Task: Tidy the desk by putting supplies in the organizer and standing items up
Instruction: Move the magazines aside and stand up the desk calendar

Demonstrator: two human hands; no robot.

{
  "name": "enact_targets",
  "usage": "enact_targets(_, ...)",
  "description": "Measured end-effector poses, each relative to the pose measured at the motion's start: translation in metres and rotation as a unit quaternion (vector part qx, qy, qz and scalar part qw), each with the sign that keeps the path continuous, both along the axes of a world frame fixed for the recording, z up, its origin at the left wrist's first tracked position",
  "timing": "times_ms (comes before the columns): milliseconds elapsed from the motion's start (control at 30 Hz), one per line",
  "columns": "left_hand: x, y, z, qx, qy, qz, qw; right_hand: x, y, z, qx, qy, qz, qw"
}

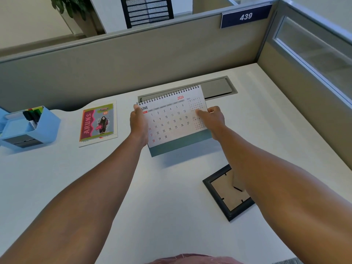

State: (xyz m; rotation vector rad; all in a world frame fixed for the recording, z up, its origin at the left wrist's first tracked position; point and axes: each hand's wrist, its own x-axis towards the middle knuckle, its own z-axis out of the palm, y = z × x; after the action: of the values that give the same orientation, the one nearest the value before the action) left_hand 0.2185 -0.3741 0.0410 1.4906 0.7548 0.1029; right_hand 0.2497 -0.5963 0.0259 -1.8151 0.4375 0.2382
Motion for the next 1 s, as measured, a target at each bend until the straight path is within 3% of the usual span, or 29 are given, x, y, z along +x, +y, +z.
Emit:
enact_targets(300,-0.007,-0.007,0.012,-0.034,-0.048,-0.068,0.996,-0.012,0.000,0.011,0.041,0.004,0.014,0.999)
enact_targets(433,-0.007,-0.003,0.009,-0.031,-0.041,-0.077,0.996,-0.013,-0.003,0.020,0.121,0.030,0.013,0.992)
enact_targets(667,0.007,-0.021,0.022,0.065,0.058,-0.034,0.996,-0.004,-0.010,0.018,0.174,0.042,-0.014,0.984)
enact_targets(1000,0.047,-0.052,0.018,-0.027,-0.019,-0.082,0.996,0.025,-0.045,0.016,0.152,0.002,-0.129,0.980)
